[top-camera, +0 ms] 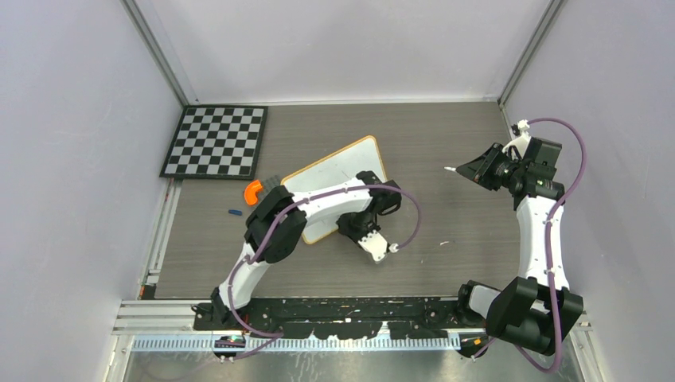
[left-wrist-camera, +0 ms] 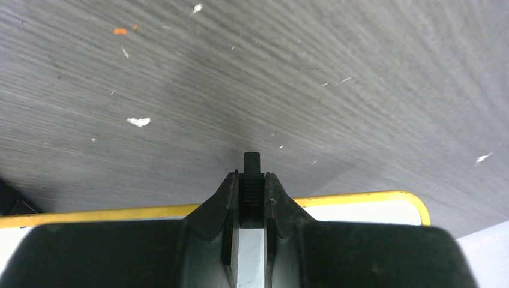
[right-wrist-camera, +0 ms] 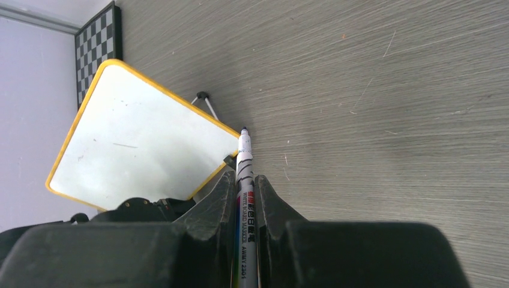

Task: Write a sentence on the whiteboard
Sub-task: Move the whiteboard stand to the center of the board.

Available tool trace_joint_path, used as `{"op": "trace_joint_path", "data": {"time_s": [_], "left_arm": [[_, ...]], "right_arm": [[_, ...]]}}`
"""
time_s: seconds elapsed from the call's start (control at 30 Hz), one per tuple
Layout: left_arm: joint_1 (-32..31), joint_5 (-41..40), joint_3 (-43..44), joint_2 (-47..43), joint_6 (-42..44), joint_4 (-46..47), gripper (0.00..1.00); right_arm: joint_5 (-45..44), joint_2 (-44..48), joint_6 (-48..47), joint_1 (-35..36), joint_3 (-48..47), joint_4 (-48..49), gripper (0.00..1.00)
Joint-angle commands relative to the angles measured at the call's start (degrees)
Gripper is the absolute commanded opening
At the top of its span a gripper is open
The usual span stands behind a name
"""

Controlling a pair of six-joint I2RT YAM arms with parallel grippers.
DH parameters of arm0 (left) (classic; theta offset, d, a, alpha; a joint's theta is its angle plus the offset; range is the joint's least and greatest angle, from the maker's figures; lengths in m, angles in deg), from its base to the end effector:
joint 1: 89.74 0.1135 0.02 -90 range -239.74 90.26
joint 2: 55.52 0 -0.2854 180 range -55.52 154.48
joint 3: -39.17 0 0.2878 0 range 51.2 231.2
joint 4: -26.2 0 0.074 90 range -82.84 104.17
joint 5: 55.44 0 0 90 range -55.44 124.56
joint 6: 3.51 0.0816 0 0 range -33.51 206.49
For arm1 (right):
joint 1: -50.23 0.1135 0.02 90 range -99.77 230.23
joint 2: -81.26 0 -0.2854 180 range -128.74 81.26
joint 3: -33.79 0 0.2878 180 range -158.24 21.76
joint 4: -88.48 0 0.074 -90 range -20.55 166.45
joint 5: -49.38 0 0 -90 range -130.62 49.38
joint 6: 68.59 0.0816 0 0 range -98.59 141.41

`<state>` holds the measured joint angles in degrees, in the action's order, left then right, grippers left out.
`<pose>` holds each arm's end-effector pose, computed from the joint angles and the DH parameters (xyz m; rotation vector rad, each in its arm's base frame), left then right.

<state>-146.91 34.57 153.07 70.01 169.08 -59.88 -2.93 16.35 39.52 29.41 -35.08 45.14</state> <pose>0.2423 -0.3755 0.1336 -2.8263 -1.0354 0.0449 0.2918 -0.0576 0.3039 0.3898 2.1457 0.7105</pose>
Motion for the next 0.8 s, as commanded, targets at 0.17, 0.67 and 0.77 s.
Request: {"op": "trace_joint_path", "data": {"time_s": [0.17,0.67,0.77], "left_arm": [[-3.54,-2.54,-7.98,-5.61,-20.98,-3.68,0.0],[-9.75,-0.41,-20.37,-12.97,-25.24,4.57,0.37],[-10.45,2.89,-17.02,-14.54,-28.79,2.93,0.6]], "right_arm": [[1.88,1.45,-0.01,-0.28,-1.02,1.6,0.0],[3.03,1.3,-0.34,-0.28,-0.54,1.34,0.0],[3.23,0.73,-0.76,-0.23,-1.46,1.02,0.0]]}}
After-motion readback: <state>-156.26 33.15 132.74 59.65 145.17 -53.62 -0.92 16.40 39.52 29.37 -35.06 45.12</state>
